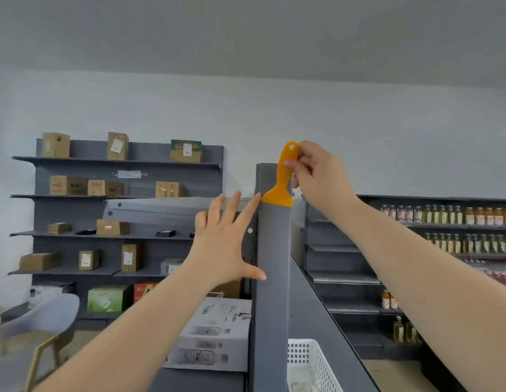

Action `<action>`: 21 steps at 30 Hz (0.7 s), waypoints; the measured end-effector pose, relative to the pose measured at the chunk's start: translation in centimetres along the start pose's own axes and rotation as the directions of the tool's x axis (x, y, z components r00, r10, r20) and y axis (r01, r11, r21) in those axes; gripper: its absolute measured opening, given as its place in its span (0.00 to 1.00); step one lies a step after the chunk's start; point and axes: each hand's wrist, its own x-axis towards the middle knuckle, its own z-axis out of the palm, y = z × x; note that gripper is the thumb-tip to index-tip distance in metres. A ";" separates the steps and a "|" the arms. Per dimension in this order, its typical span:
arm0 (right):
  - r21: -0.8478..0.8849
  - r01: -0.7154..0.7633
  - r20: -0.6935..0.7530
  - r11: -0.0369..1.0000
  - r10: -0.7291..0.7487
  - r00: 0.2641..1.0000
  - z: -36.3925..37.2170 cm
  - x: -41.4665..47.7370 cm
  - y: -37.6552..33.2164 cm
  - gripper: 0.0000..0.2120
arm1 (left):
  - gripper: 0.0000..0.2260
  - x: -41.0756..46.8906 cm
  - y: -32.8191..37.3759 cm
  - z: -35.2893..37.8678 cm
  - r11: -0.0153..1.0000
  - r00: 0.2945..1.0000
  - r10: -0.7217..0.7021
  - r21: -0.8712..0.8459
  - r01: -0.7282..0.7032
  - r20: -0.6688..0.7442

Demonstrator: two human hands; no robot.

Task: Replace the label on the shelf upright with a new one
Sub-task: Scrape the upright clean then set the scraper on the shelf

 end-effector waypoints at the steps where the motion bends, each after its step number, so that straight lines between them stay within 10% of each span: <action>1: -0.004 0.010 0.008 1.000 -0.010 1.000 0.1 0.2 0.0 0.05 | 0.62 0.1 0.0 0.6 1.000 1.000 -0.007 -0.002 0.007 0.000; 13: -0.073 -0.017 0.167 0.997 0.029 0.986 3.2 -7.2 2.9 0.04 | 0.62 0.6 -0.9 2.9 0.996 0.997 0.003 -0.093 -0.011 -0.083; 17: 0.034 0.085 -0.062 0.996 -0.083 0.995 0.8 -2.0 0.6 0.15 | 0.62 0.6 -0.9 2.8 0.996 0.995 0.014 -0.090 -0.023 -0.100; 21: 0.060 0.154 -0.129 0.986 -0.146 0.981 0.4 0.1 0.0 0.04 | 0.62 0.6 -1.1 2.9 0.996 0.991 0.030 -0.077 -0.040 -0.129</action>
